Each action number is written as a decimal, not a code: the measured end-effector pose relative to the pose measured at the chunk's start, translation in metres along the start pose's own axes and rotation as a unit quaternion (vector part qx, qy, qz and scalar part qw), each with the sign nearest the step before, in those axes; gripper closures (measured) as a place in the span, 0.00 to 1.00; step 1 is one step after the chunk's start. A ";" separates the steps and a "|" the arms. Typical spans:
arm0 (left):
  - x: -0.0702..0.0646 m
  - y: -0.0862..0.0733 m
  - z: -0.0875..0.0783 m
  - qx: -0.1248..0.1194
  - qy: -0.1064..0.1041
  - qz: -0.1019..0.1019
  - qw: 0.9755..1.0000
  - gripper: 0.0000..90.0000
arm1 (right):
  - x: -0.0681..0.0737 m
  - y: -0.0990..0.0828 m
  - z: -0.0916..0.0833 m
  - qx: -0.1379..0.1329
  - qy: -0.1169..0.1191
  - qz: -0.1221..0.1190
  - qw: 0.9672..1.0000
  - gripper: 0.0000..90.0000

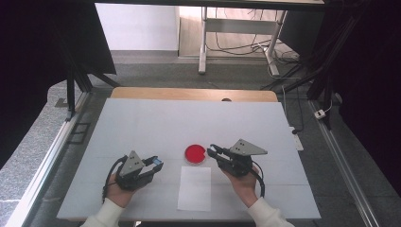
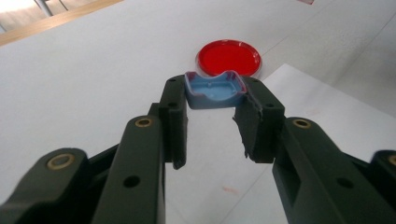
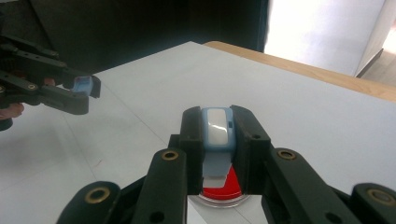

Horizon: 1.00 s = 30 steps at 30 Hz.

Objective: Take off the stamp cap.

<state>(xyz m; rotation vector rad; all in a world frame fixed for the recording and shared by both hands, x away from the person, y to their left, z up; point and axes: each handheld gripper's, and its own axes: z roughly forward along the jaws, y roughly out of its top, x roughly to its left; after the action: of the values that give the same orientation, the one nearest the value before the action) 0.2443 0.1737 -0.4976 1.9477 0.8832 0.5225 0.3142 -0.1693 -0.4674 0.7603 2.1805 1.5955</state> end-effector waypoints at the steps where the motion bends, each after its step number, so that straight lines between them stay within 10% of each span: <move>1: 0.000 -0.002 -0.002 0.000 0.000 -0.001 1.000 0.72 | 0.000 0.000 0.000 0.001 0.000 -0.003 1.000 0.83; 30: 0.006 -0.024 -0.019 0.013 0.002 -0.017 1.000 0.72 | -0.007 0.002 -0.003 0.003 -0.006 -0.007 1.000 0.83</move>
<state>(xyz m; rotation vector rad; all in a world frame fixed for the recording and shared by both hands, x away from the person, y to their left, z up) 0.2268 0.1965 -0.5087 1.9536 0.9281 0.4983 0.3187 -0.1756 -0.4644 0.7531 2.1782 1.5752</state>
